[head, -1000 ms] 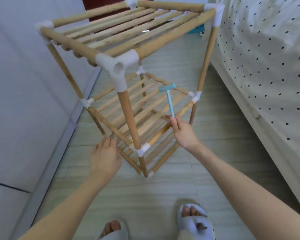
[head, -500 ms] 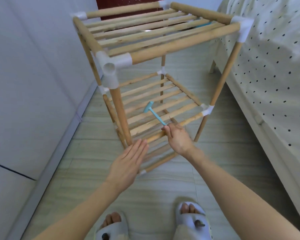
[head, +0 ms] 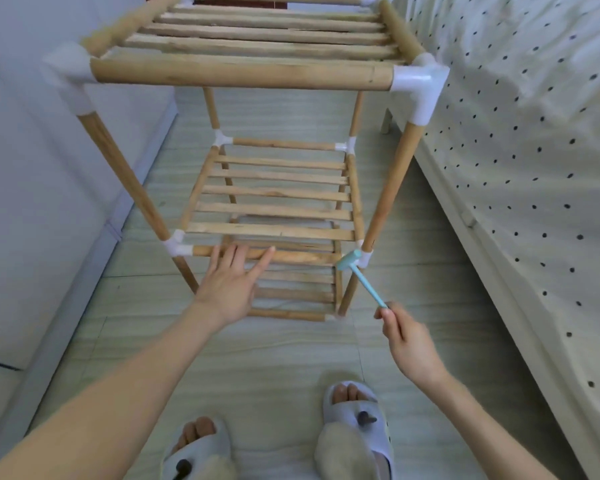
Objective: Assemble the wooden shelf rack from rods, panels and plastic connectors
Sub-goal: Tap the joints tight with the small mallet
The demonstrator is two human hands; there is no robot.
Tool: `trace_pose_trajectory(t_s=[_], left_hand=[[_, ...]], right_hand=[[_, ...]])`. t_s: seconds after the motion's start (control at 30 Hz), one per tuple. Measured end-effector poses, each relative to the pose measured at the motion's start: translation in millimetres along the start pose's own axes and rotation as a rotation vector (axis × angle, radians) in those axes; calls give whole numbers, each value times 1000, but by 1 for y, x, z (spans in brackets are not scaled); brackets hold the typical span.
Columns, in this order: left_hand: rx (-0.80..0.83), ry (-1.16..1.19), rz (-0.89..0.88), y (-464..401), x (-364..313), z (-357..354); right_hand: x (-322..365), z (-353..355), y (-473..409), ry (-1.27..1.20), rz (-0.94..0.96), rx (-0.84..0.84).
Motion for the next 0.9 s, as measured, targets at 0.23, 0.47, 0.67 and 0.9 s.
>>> trace_pose_trajectory(t_s=[0.23, 0.47, 0.67, 0.9], left_hand=[[-7, -51, 15, 5, -13, -11], [-2, -32, 68, -1, -17, -12], [-49, -35, 75, 0, -19, -18], [-48, -12, 85, 1, -22, -20]], right_hand=[[-35, 11, 22, -21, -212, -225], [-26, 23, -18, -575, -463, -198], [-10, 13, -32, -1048, -645, -382], [-11, 14, -25, -1161, -644, -590]])
Point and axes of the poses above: each hand's wrist, its own y-axis away from the middle knuckle, its own z-axis out of the back of the hand, x = y × z, the point moved 1 cm from there along -y, towards the middle knuckle, and after that the axes turned 3 degrees about y, right-handed, at the moved point
